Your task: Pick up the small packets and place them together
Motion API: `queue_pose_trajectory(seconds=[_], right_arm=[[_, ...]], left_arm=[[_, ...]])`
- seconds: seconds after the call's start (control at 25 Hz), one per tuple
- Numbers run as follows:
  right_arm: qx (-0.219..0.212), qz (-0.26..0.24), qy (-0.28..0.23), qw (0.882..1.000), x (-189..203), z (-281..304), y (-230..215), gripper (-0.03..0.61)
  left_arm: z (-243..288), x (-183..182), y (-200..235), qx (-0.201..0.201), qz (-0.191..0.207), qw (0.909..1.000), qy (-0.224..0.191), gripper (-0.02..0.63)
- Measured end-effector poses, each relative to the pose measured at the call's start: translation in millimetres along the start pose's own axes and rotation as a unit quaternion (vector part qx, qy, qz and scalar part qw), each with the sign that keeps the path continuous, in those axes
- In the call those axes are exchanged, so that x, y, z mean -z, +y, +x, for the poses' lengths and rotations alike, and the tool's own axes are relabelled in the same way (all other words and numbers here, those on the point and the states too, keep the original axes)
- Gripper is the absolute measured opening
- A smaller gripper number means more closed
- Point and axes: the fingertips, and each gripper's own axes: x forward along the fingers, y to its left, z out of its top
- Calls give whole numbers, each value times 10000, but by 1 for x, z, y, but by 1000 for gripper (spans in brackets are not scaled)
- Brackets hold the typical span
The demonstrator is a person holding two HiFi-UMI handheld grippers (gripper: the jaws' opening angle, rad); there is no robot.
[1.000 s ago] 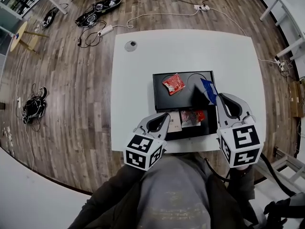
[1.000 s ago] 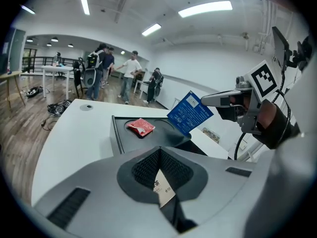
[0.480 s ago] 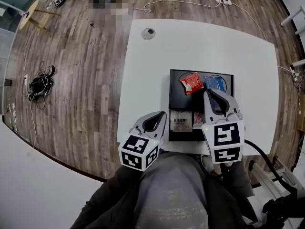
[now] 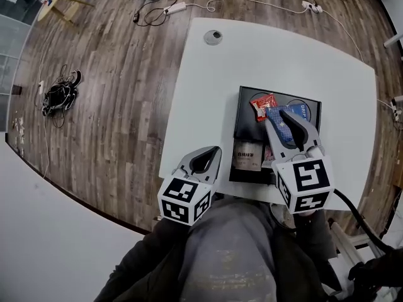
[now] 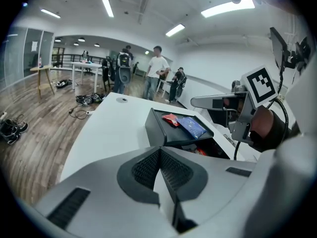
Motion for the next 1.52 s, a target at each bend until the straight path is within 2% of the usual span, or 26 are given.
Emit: queue_pose_trajectory(seconds=[0.08,0.24,0.4,0.68,1.08,1.52], right_arm=[[196,46,-86,9998,-1,-11,-14,120],[631,191,104,9978,21,-39,-40,120],[696,362,383,9962,51,-60,-39,120],[115,648,834,9943,94,-57,-5,120],[-756,663,1301,9864,113,-29,42,120],[-1197,742,1776,9740,134,-6,56,120]], left_arm=[[2,0,-2,50,7,10000,-44,-8],[12,3,-23,356,139,9993,-18,-8],[17,9,-46,654,338,9972,106,-8],[21,20,-59,788,511,9951,307,-8],[20,17,-53,653,466,9962,330,-8],[19,19,-40,497,266,9980,298,-8]])
